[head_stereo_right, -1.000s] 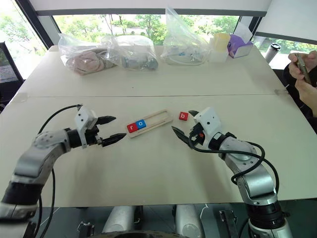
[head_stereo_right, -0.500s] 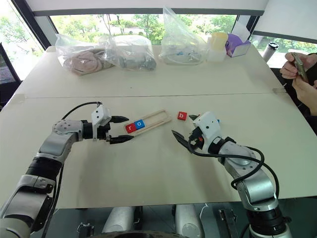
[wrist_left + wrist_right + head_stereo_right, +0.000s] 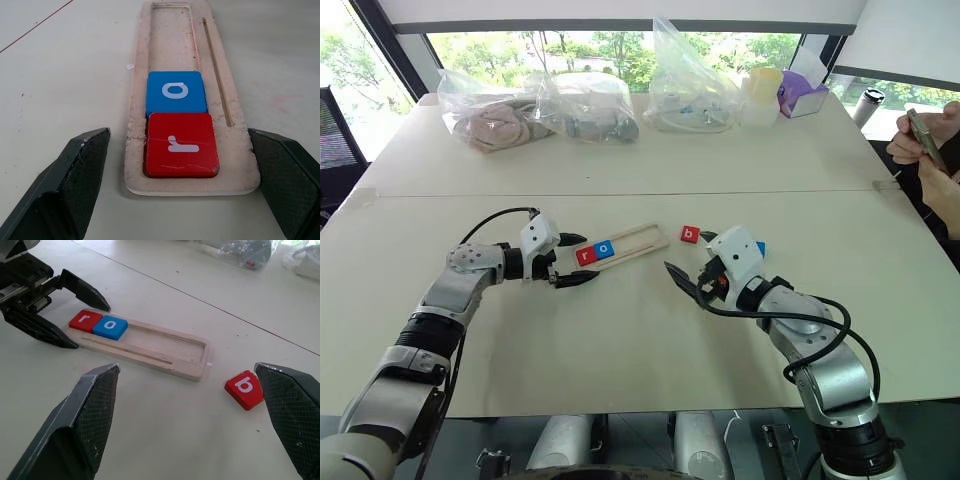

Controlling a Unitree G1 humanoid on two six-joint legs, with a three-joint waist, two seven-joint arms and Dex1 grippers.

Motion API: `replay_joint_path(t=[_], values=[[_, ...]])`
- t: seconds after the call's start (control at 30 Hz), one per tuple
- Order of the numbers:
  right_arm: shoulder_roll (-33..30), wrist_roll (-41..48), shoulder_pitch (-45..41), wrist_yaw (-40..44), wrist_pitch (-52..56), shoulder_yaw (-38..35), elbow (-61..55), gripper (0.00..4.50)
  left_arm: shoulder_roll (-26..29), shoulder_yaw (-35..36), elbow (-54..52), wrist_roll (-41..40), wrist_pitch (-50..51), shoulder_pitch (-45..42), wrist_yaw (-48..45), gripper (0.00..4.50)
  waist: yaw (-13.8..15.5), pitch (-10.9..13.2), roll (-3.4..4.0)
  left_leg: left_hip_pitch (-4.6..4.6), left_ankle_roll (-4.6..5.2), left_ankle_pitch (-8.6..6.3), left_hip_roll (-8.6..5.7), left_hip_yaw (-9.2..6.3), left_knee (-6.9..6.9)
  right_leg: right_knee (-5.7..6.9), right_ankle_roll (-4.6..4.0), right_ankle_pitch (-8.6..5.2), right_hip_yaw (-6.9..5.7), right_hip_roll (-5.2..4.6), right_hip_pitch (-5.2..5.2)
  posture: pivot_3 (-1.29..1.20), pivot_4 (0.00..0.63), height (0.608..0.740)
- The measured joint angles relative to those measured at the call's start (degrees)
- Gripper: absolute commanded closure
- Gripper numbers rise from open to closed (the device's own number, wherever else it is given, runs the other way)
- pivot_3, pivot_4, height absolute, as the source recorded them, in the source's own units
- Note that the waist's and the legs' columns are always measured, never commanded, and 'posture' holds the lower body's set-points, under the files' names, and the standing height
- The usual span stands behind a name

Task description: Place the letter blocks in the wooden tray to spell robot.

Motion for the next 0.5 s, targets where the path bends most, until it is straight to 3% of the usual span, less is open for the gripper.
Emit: replay_joint_path(t=[0.17,0.3,0.5], values=[[0.0,0.0,-0.5,0.0,0.0,0.6,0.0,0.10,-0.1,0.0,0.0,-0.1,0.8,0.1,0.0,0.00,0.0,-0.1,0.00,0.03,0.00,0.00,0.00,-0.01,0.02,0.00,0.00,0.00,0.00,0.00,0.04,0.00,0.150,0.740],[0.0,0.0,-0.8,0.0,0.0,0.7,0.0,0.00,-0.2,-0.1,-0.4,-0.2,0.8,0.6,-0.3,1.30,-0.1,-0.1,0.01,0.03,0.00,0.00,0.00,-0.01,0.01,0.00,0.00,0.00,0.00,0.00,0.04,0.00,0.150,0.740],[0.0,0.0,-0.8,0.1,0.0,0.7,0.0,0.00,-0.2,-0.1,-0.6,-0.1,0.8,1.0,-0.1,1.37,-0.1,-0.1,0.00,0.06,0.00,0.00,0.00,-0.02,0.01,0.00,0.00,0.00,0.00,-0.01,0.07,0.00,0.150,0.740]])
